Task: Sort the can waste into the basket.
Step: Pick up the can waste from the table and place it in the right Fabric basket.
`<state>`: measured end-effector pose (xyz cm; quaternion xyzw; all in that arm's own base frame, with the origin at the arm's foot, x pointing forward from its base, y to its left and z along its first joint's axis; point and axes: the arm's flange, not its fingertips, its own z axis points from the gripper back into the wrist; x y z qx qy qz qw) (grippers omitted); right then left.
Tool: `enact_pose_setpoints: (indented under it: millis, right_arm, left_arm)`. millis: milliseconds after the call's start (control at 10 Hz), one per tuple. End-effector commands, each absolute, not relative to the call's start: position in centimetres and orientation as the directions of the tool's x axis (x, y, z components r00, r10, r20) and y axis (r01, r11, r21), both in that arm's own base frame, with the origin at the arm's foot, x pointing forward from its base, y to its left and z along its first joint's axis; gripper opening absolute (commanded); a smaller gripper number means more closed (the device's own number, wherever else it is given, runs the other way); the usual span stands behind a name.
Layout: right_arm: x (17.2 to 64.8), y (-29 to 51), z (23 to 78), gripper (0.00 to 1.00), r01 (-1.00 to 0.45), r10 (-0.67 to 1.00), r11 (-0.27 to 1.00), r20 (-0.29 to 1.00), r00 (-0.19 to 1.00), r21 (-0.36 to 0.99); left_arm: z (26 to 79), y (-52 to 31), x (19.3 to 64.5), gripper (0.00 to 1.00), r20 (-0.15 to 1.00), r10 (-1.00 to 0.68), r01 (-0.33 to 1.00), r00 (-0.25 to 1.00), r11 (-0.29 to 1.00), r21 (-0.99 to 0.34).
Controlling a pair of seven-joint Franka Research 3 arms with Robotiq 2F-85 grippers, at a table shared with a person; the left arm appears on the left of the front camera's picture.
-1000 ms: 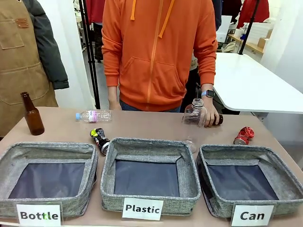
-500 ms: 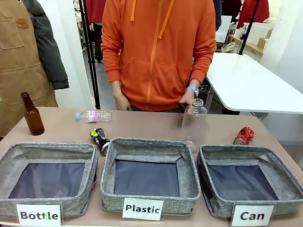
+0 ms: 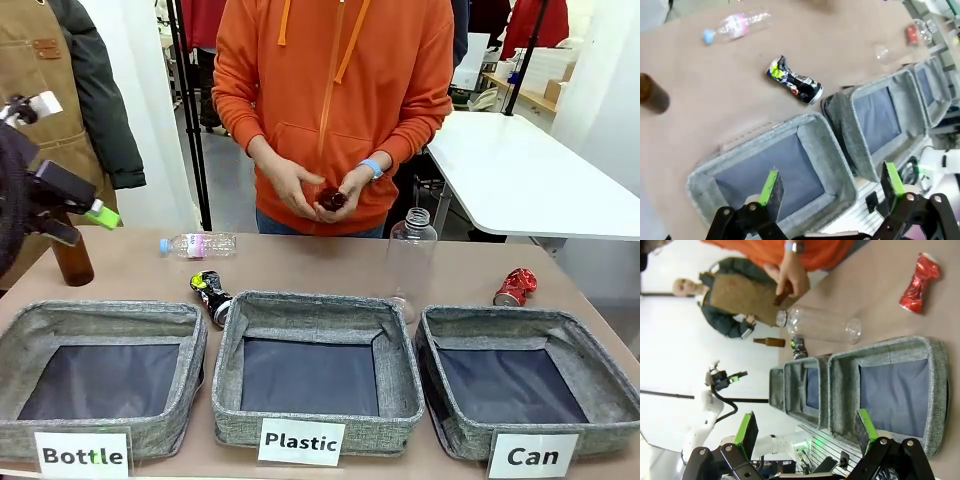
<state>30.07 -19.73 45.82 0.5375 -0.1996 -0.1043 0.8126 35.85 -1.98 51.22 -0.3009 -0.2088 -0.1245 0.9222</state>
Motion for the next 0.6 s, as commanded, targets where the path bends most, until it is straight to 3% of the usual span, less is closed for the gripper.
enact_pose_setpoints:
  millis: [0, 100, 500]
  right_arm:
    - [30.3, -20.0, 46.1, 1.00, -0.079, -0.382, 0.393, 0.241, 0.892, 0.916]
    - [30.3, -20.0, 46.1, 1.00, -0.079, -0.382, 0.393, 0.241, 0.892, 0.916]
    - [30.3, -20.0, 46.1, 1.00, -0.079, -0.382, 0.393, 0.241, 0.892, 0.916]
  left_arm:
    - [51.2, -3.5, 36.1, 1.00, 0.455, -0.124, 0.361, 0.882, 0.798, -0.482]
    - [50.8, -4.1, 37.2, 1.00, 0.428, 0.005, 0.208, 0.904, 0.868, -0.450]
    - [52.3, -10.5, 42.1, 1.00, 0.383, 0.021, 0.136, 0.923, 0.916, -0.378]
